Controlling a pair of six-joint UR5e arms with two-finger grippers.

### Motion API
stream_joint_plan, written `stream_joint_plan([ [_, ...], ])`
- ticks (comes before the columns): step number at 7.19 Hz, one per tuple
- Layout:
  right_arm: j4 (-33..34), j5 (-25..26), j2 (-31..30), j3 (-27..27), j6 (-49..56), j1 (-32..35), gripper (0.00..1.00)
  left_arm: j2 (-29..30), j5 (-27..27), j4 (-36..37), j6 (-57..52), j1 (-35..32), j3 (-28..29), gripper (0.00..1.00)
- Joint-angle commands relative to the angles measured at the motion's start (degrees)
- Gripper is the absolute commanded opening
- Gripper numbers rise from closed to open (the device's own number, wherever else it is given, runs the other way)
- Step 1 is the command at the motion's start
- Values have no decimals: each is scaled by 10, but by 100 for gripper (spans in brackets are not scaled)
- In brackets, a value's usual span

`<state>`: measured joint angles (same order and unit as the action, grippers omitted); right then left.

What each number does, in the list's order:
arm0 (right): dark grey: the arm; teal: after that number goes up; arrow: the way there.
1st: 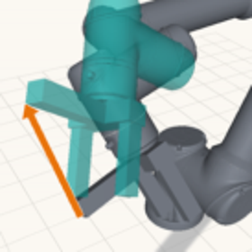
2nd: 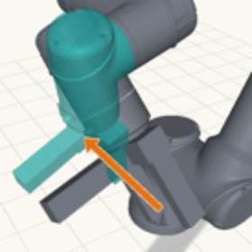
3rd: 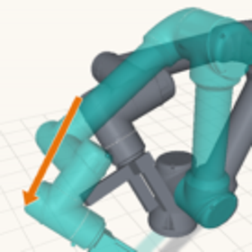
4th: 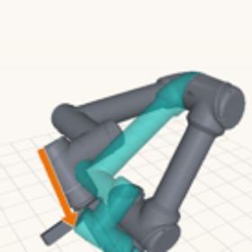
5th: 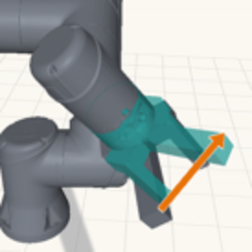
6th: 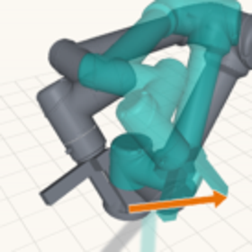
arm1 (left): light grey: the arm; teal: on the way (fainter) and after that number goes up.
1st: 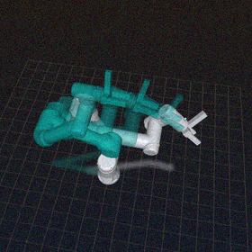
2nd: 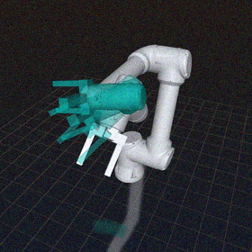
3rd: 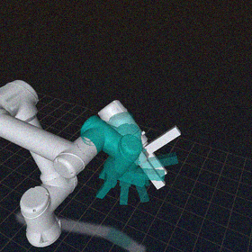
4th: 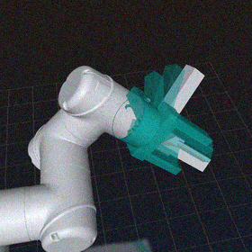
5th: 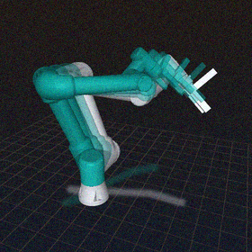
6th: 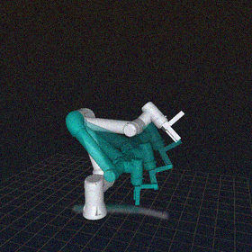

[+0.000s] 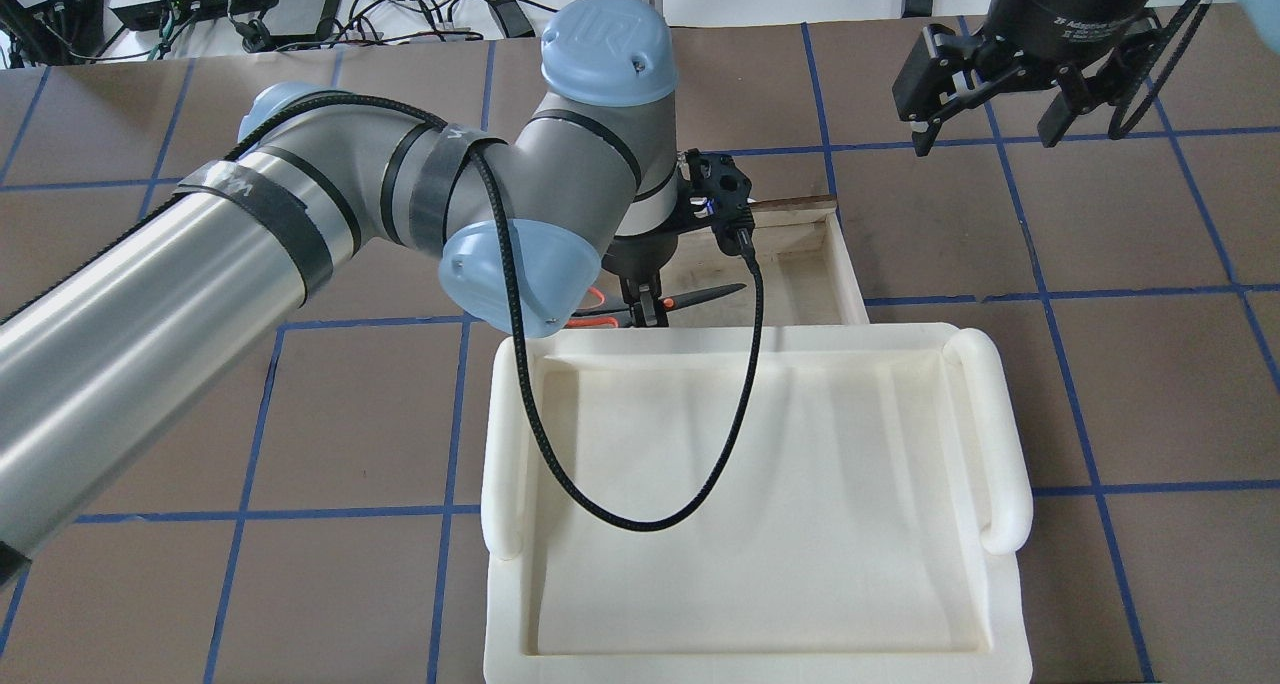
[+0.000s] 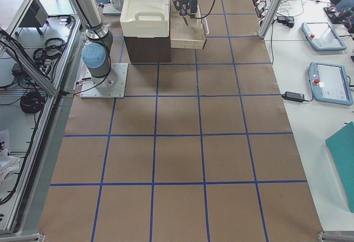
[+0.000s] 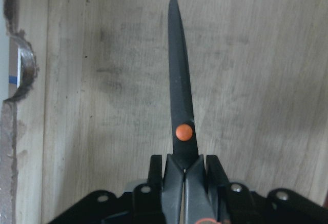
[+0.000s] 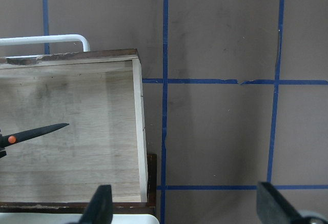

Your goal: Place scissors in drawer with both arms

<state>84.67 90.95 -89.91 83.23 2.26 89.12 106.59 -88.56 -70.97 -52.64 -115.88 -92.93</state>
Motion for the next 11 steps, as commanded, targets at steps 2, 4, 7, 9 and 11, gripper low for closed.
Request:
stream_joint_plan([
  [2,1,2,1,1,4,0,100,17,-2,10,10,-24,-7,5],
  [4,2,4,2,1,4,0,100,20,-2,10,4,-24,-7,7],
  [7,2,4,3,1,4,0,100,25,-1,10,8,-24,-8,23],
  [9,5,4,4,1,4,0,100,26,-1,11,2,-24,-8,53],
  [11,5,3,4,1,4,0,100,24,-2,11,4,-24,-4,78],
])
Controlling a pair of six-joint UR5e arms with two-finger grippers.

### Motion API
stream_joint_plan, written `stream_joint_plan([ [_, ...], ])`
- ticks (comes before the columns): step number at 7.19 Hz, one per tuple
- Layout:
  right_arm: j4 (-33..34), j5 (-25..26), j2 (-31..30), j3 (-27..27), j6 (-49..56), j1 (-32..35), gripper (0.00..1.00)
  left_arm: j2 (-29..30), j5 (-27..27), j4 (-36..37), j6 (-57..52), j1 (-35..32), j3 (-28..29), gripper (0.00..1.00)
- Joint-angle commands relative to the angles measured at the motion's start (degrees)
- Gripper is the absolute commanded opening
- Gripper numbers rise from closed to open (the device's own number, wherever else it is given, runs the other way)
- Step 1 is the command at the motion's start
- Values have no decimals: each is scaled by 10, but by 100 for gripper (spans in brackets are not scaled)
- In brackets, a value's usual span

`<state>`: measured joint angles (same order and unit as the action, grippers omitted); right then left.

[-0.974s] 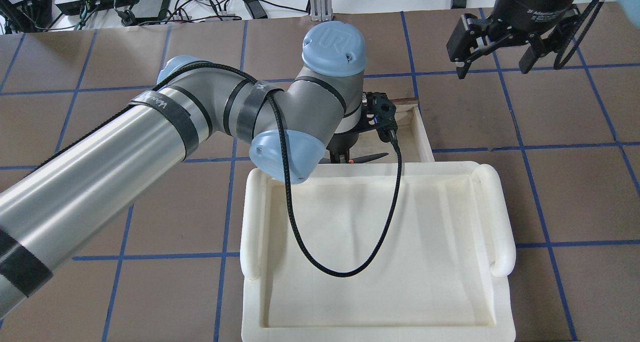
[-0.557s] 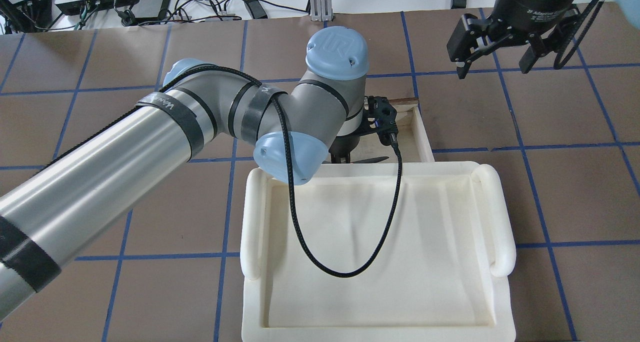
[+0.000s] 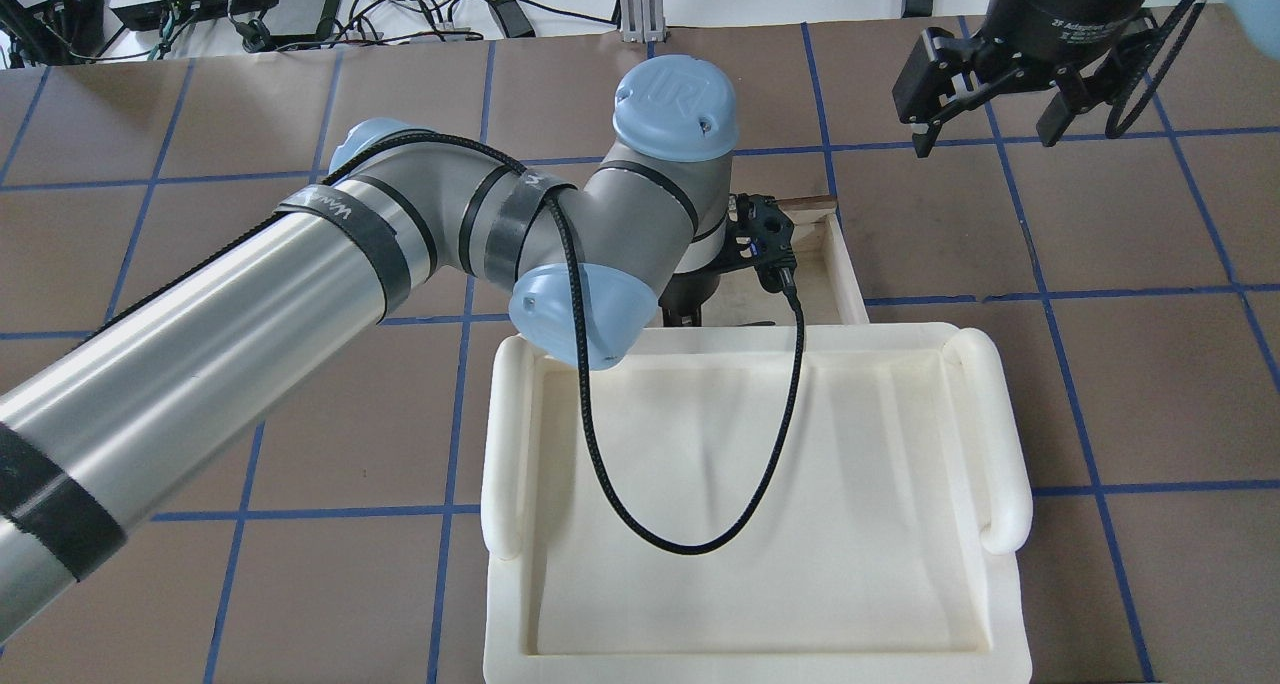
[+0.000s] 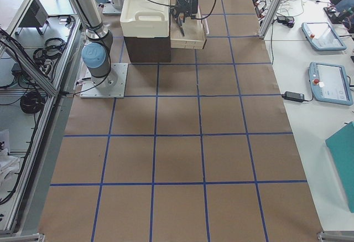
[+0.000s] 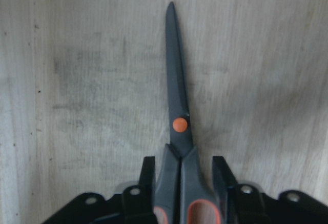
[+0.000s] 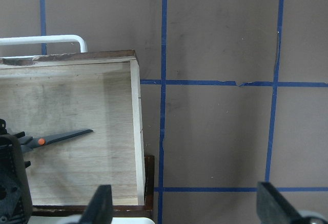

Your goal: Place scissors in drawer with both arms

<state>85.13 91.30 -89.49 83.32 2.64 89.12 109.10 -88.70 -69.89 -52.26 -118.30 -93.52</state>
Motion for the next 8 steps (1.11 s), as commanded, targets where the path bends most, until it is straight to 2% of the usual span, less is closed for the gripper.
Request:
stream_joint_plan([
  [1,0,-1,0,0,0,0,100,-4,-1,0,1,0,5,86],
  [2,1,-1,1,0,0,0,100,-18,-1,0,1,1,8,92],
  [4,2,-1,1,0,-1,1,100,-37,-31,-5,1,12,40,93],
  [5,2,-1,1,0,-1,0,100,-38,-27,-8,1,24,53,93],
  [6,2,-1,1,0,-1,0,100,-47,-29,-10,1,45,56,93],
  [8,2,-2,1,0,-1,0,100,-82,-25,-38,7,130,64,93],
])
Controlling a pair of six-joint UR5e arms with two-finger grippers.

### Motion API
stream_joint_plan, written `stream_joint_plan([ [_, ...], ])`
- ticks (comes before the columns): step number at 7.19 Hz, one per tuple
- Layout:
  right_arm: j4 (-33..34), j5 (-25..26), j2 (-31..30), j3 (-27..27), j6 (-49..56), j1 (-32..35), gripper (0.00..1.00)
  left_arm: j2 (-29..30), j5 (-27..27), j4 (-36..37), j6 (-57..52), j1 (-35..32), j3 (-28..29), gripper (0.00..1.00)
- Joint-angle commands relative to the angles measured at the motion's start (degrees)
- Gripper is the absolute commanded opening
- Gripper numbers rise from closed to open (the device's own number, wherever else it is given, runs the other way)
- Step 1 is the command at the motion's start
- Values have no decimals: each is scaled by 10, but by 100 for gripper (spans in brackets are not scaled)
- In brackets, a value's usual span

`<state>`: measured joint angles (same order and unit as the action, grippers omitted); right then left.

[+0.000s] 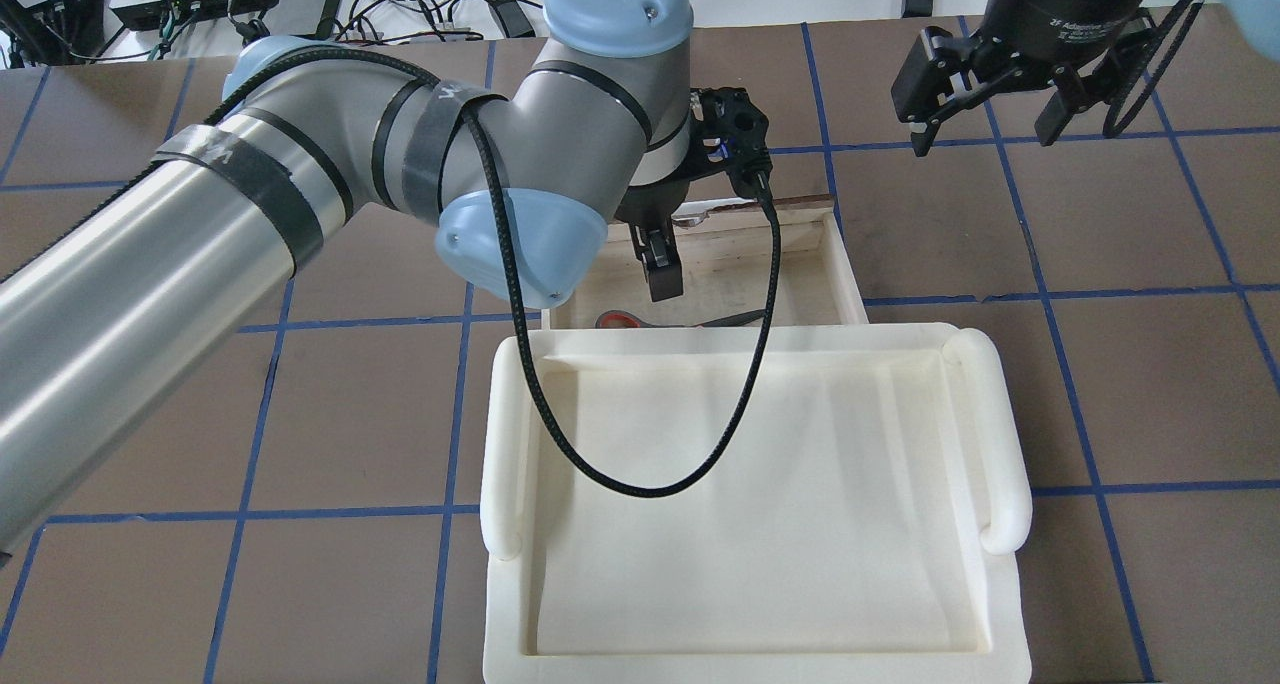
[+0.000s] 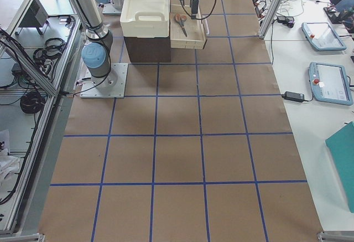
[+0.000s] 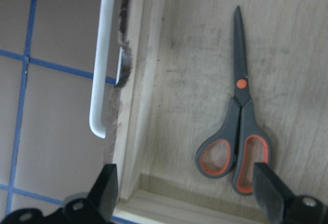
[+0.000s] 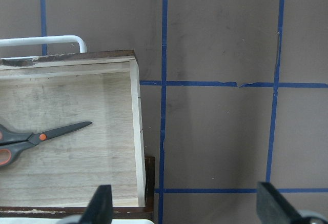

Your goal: Place scissors in drawer with both arms

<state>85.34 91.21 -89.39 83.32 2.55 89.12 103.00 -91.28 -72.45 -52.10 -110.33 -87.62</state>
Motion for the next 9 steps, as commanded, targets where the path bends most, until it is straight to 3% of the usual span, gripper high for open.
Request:
stream_joint_plan([
  [1,0,-1,0,0,0,0,100,-37,5,-26,25,94,5,92],
  [2,0,-2,0,0,0,0,100,-52,43,-64,36,141,5,92],
  [4,0,-2,0,1,0,0,100,-74,32,-97,91,203,-6,91],
  [6,0,-2,0,1,0,0,100,-98,31,-116,301,212,-5,93],
  [8,0,-2,0,1,1,0,100,-129,30,-171,427,210,-5,96],
  [9,0,-3,0,1,1,0,100,-140,30,-174,441,209,-6,97],
])
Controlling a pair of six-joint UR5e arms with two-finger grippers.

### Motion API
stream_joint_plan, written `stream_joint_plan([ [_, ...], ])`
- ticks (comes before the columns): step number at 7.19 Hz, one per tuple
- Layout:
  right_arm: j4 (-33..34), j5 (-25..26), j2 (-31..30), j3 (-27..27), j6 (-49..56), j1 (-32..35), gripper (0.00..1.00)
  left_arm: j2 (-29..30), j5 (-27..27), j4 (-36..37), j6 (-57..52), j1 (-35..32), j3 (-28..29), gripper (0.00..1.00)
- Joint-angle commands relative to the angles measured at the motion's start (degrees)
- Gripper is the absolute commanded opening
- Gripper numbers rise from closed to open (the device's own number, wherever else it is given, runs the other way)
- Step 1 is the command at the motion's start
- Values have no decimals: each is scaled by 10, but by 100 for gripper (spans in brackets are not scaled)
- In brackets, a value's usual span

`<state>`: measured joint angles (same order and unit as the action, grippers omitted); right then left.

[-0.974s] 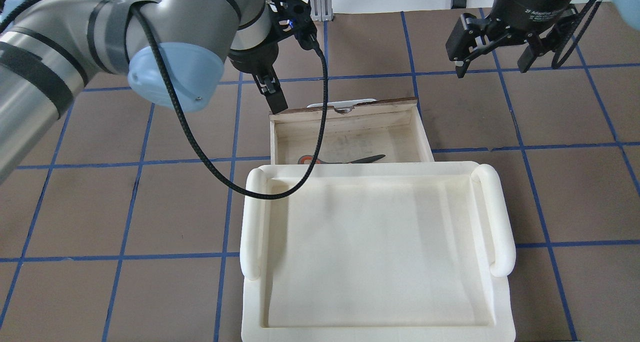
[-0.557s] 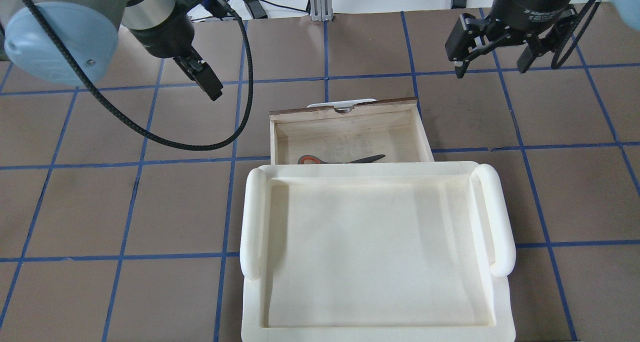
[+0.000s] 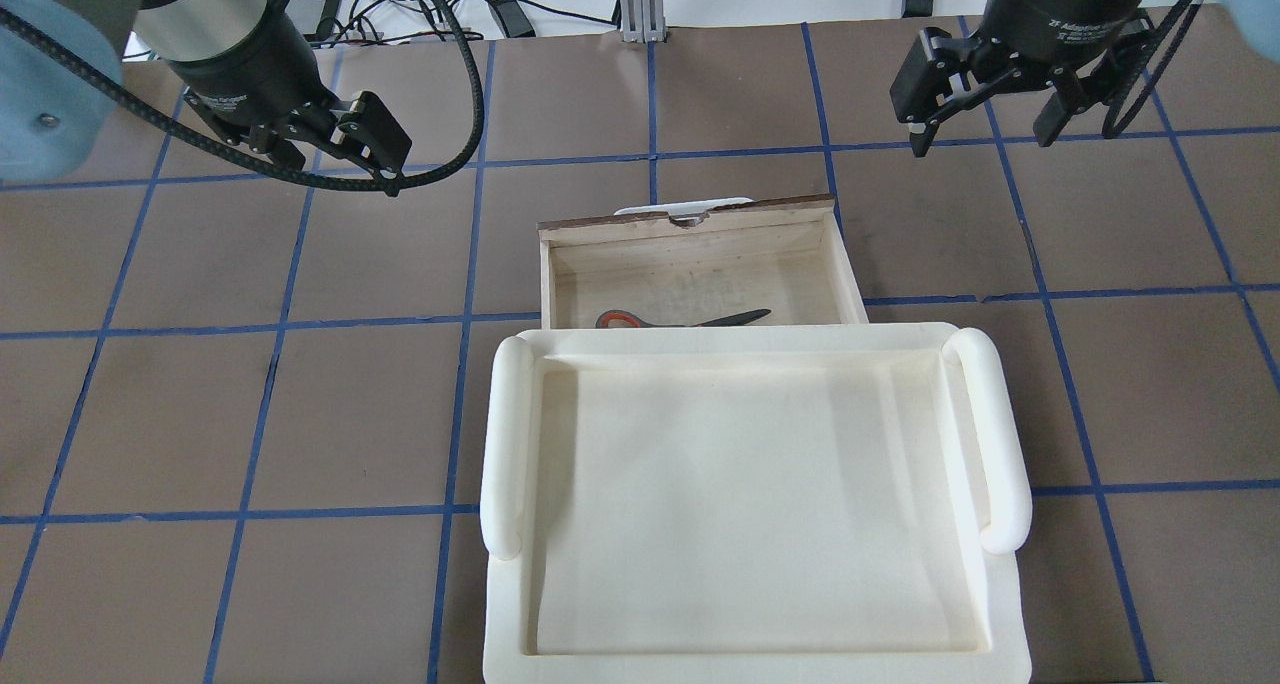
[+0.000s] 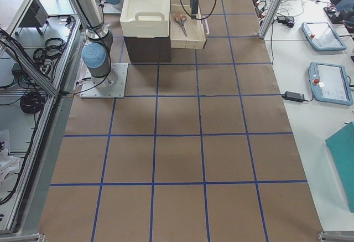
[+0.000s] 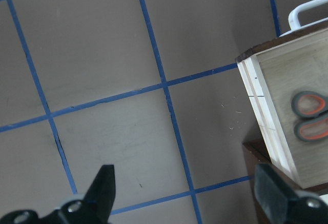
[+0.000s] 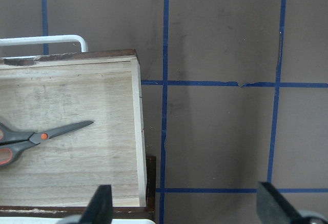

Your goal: Place scissors in drawer with both arms

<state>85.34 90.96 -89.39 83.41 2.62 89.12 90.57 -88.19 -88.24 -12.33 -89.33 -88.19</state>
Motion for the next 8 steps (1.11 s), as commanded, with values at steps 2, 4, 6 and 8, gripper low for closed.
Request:
stream_joint_plan([
  [2,0,-3,0,1,0,0,100,-20,0,-24,111,-4,-5,97],
  [4,0,-3,0,1,0,0,100,-21,0,-24,114,-4,-8,97],
  [6,0,-4,1,1,0,0,100,-22,-1,-25,114,-4,-8,97],
  [8,0,-5,1,1,0,0,100,-27,-1,-25,113,-4,-16,97],
])
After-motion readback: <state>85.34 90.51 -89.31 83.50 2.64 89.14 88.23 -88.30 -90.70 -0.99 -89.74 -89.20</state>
